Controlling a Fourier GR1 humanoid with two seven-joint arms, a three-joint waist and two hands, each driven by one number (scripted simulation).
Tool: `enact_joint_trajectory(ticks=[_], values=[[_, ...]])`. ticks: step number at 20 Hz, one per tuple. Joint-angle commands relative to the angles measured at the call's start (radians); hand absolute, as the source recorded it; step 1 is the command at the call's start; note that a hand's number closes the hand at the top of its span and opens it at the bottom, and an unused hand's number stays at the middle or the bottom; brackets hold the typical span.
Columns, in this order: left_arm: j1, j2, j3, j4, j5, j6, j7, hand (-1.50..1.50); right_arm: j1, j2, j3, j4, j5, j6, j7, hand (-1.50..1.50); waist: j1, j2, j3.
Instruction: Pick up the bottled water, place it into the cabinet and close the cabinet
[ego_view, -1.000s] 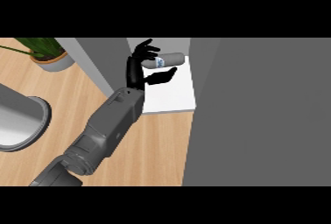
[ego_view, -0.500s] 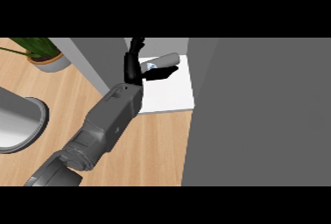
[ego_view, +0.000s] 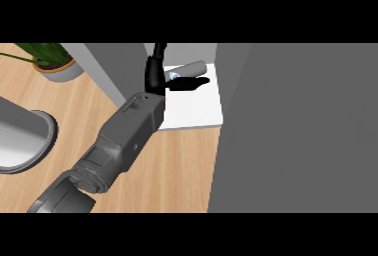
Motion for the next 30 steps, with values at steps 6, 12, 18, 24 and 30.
enact_joint_trajectory(ticks=[6, 12, 18, 24, 30], values=[[0.0, -0.004, 0.0, -0.112, 0.031, -0.255, 0.018, -1.5, 0.028, -0.024, -0.02, -0.109, -0.025, 0.008, 0.065, -1.5, 0.027, -0.015, 0.0], [0.118, -0.004, -0.096, -0.322, 0.131, -0.215, 0.071, -1.5, 0.05, -0.004, -0.018, -0.067, -0.013, 0.025, 0.012, -1.5, 0.038, -0.024, 0.001], [0.342, -0.004, -0.169, -0.576, 0.101, -0.208, 0.101, -1.5, 0.03, -0.011, -0.048, -0.118, -0.029, 0.009, 0.094, -1.5, 0.087, -0.033, 0.001], [0.541, 0.088, -0.208, -0.85, 0.078, -0.206, 0.2, 1.5, -0.025, -0.043, -0.044, -0.123, 0.034, 0.017, 0.131, -1.5, 0.097, -0.034, 0.001], [0.76, 0.141, -0.307, -1.123, 0.026, -0.114, 0.254, 1.5, -0.056, -0.145, 0.007, -0.122, 0.03, 0.105, 0.215, 1.5, 0.099, -0.034, 0.001]])
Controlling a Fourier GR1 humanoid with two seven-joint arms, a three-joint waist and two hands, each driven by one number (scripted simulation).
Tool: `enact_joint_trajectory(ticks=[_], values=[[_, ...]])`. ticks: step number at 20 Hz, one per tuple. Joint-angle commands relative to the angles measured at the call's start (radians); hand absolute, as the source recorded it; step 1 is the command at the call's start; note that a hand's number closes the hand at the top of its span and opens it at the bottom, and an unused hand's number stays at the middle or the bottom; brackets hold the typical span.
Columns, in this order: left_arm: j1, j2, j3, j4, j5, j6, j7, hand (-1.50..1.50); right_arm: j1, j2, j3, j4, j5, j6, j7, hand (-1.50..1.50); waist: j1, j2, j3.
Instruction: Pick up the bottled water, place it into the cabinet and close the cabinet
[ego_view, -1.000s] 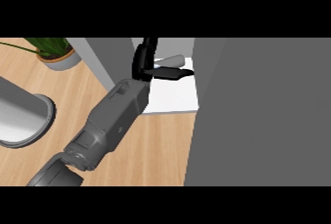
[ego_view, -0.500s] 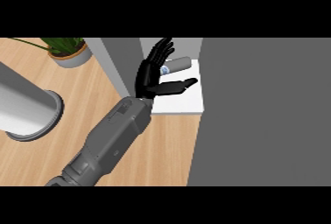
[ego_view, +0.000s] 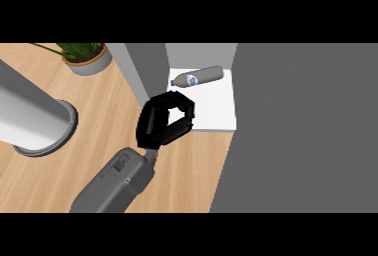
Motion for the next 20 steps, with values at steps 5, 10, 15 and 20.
enact_joint_trajectory(ticks=[5, 10, 15, 20], values=[[0.292, 0.151, -0.054, -0.392, -0.055, 0.055, 0.063, 1.5, -0.057, -0.016, 0.148, -0.076, 0.011, 0.043, 0.189, 1.5, -0.006, 0.007, -0.001], [0.4, 0.237, -0.009, -0.552, -0.04, 0.045, 0.108, 1.5, -0.091, 0.073, 0.328, -0.103, 0.11, -0.025, 0.268, 1.5, -0.014, 0.007, -0.001], [0.546, 0.301, 0.059, -0.571, -0.023, -0.044, 0.009, 1.5, -0.191, 0.159, 0.426, 0.002, 0.131, -0.042, 0.309, 1.5, -0.016, 0.009, -0.001], [0.669, 0.315, 0.053, -0.65, -0.018, -0.079, -0.041, 1.5, -0.331, 0.297, 0.524, 0.091, 0.173, -0.072, 0.41, 1.5, -0.011, 0.009, -0.002]])
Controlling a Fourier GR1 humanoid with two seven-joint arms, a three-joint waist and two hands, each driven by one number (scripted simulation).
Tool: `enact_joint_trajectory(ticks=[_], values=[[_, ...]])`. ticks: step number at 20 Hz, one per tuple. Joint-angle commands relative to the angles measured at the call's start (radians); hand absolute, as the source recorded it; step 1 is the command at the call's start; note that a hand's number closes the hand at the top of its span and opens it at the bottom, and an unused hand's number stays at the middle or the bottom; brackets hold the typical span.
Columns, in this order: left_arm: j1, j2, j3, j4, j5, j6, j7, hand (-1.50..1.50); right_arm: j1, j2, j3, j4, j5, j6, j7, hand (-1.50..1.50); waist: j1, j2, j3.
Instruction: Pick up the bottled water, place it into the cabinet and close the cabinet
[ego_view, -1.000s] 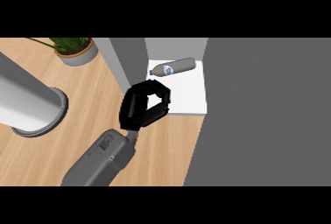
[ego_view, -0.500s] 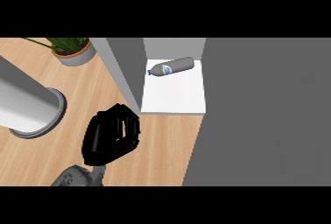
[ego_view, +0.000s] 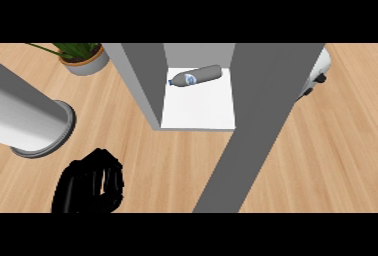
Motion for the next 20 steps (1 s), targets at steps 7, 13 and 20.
enact_joint_trajectory(ticks=[7, 13, 20], values=[[0.139, 0.09, 0.099, -0.11, 0.058, -0.083, -0.008, 1.5, -0.355, 0.121, 0.16, 0.17, 0.14, -0.14, 0.046, 1.5, 0.011, 0.003, -0.001], [0.21, 0.115, 0.122, -0.095, 0.058, -0.163, -0.074, 1.5, -0.507, 0.117, 0.072, 0.297, 0.141, -0.312, 0.076, 1.5, 0.037, 0.006, -0.003], [0.255, 0.191, 0.244, -0.055, 0.13, -0.286, -0.097, 1.5, -0.674, 0.122, -0.151, 0.498, -0.052, -0.392, 0.054, 1.5, 0.04, 0.015, -0.001]])
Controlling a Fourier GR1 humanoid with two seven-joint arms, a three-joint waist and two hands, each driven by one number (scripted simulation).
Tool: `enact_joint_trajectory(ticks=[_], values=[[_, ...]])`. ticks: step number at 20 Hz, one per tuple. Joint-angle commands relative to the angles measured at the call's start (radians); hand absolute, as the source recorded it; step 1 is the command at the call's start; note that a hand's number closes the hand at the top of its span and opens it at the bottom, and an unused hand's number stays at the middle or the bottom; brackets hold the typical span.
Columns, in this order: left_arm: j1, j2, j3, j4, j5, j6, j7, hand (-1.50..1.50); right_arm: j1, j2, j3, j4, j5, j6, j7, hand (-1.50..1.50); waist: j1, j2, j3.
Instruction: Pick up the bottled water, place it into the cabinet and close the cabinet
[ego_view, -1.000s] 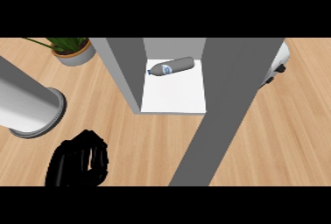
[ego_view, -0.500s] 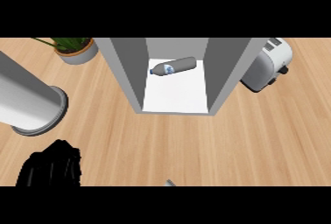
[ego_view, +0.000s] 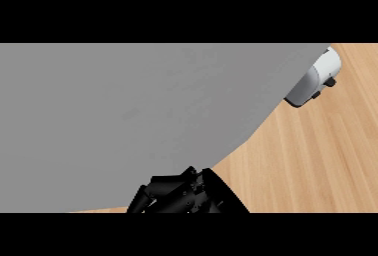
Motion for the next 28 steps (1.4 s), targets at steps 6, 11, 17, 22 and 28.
enact_joint_trajectory(ticks=[6, 11, 17, 22, 28], values=[[0.056, 0.033, 0.077, -0.015, 0.043, -0.069, 0.002, 1.5, -0.265, 0.069, -0.326, 0.43, -0.36, 0.074, -0.115, 1.5, -0.011, 0.006, 0.003], [0.048, 0.009, 0.095, 0.05, 0.032, -0.127, -0.035, 1.5, -0.311, 0.068, -0.428, 0.715, -0.409, 0.237, -0.292, 1.5, -0.024, 0.006, 0.003], [0.064, 0.003, 0.094, 0.024, 0.018, -0.136, -0.03, 1.5, -0.393, 0.006, -0.543, 0.917, -0.435, 0.336, -0.376, 1.5, -0.017, 0.008, 0.003], [0.091, 0.044, 0.122, -0.012, 0.044, -0.153, 0.006, 1.5, -0.365, -0.042, -0.555, 0.955, -0.435, 0.395, -0.437, 1.5, -0.006, 0.011, 0.003], [0.036, 0.034, 0.118, -0.018, 0.034, -0.121, 0.031, 1.5, -0.371, -0.059, -0.569, 0.992, -0.438, 0.429, -0.481, 1.5, -0.004, 0.023, 0.003]])
